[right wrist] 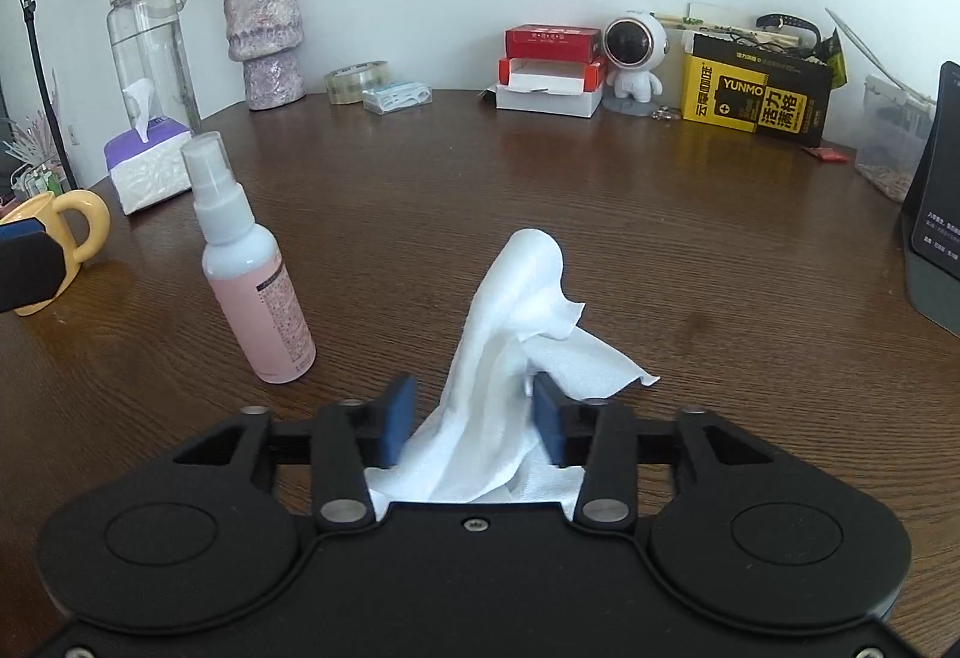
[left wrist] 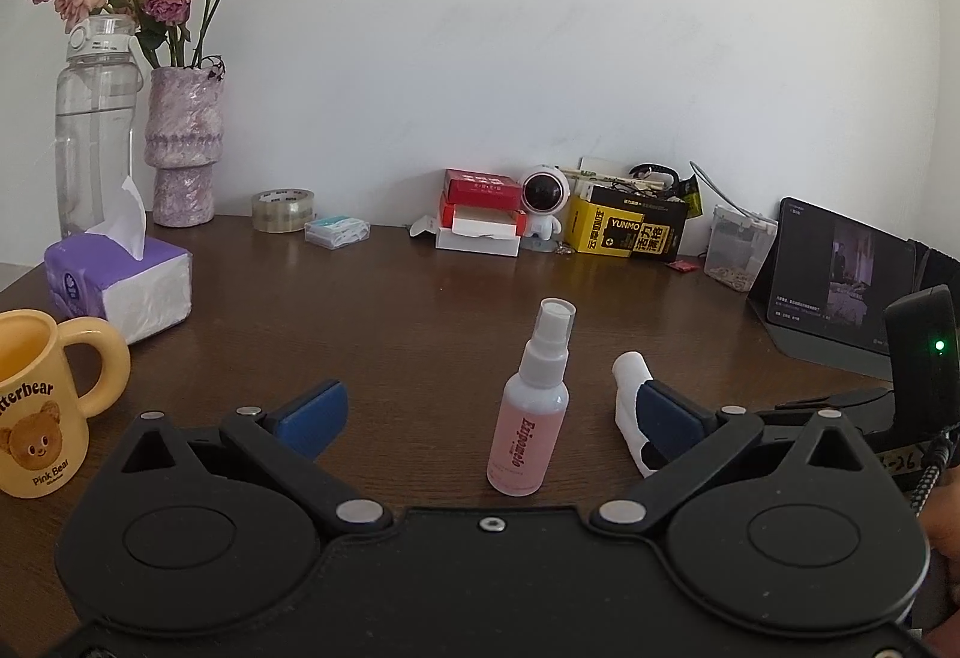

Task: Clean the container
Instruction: 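Lower the white tissue onto the desk and open the right gripper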

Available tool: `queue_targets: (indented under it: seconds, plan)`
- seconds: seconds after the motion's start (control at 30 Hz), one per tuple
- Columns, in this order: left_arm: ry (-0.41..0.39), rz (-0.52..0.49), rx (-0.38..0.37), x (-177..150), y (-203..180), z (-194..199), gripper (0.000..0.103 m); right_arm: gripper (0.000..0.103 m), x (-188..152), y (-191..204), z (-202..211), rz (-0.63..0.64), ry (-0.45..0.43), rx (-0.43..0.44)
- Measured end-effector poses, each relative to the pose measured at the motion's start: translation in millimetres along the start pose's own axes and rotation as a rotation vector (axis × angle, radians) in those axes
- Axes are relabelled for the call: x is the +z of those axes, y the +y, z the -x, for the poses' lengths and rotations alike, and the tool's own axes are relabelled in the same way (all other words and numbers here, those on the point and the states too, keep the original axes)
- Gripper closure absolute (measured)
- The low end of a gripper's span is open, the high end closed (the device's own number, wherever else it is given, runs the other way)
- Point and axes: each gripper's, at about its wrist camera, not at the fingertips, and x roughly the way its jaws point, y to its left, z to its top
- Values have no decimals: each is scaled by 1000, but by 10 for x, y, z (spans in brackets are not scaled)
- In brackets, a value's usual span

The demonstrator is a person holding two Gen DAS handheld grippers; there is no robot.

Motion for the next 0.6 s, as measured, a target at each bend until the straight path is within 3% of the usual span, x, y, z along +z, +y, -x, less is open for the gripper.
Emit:
queue_targets:
  seconds: [0.13, 0.6]
  plan:
    - [-3, 1, -1, 2, -13, 44, 0, 3, 4, 23, 116, 9, -29, 5]
    - [4, -15, -17, 8, -102, 292, 0, 0, -97, 147, 817, -1, -141, -23]
